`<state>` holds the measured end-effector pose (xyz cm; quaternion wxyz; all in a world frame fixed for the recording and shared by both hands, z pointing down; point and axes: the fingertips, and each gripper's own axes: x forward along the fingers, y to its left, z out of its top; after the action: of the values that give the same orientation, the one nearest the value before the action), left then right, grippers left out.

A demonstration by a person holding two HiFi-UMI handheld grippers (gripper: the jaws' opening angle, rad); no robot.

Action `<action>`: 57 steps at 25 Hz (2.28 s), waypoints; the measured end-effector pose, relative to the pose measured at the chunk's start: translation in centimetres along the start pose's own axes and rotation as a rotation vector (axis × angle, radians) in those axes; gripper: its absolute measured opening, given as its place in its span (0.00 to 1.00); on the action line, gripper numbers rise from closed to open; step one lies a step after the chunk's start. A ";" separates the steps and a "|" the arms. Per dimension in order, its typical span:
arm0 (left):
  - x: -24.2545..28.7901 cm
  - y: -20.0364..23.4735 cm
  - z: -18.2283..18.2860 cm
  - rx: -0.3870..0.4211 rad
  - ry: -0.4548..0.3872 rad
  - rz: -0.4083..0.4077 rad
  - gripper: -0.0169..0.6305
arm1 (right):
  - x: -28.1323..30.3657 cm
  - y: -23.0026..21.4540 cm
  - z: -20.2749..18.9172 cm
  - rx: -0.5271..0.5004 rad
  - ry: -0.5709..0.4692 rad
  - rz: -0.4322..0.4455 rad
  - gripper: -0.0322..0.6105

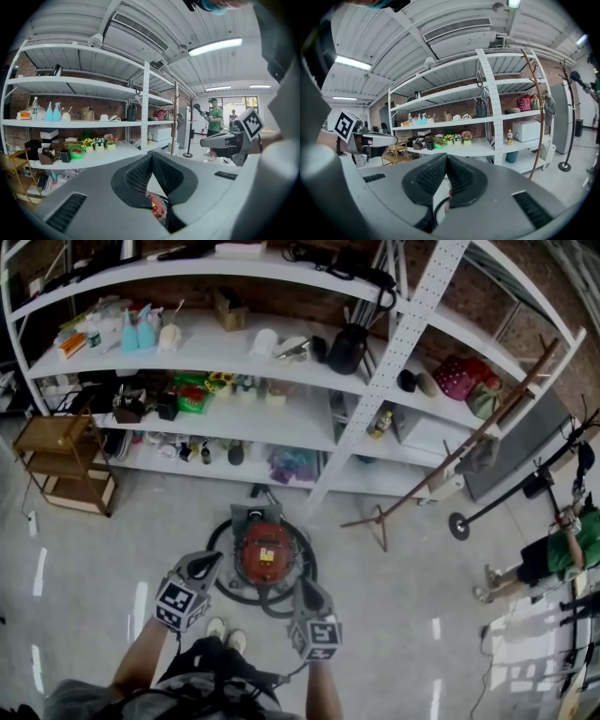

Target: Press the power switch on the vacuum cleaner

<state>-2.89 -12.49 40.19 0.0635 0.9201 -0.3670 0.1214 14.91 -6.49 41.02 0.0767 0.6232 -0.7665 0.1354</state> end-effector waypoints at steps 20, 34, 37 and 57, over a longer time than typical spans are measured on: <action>8.3 3.5 -7.4 -0.046 0.125 -0.070 0.04 | 8.1 -3.2 -6.6 0.083 0.096 -0.035 0.07; 12.5 6.7 -14.9 -0.090 0.183 -0.049 0.04 | 13.7 -4.8 -13.8 0.066 0.163 -0.016 0.07; 13.4 6.7 -16.4 -0.099 0.195 -0.057 0.04 | 14.7 -5.1 -15.4 0.079 0.185 -0.007 0.07; 17.4 7.1 -25.9 -0.146 0.259 -0.110 0.04 | 21.0 -6.4 -25.8 0.060 0.240 0.054 0.07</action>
<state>-0.18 -23.72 69.96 0.1835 0.9084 -0.3124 0.2085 15.43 -19.48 72.28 0.1456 0.5836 -0.7638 0.2340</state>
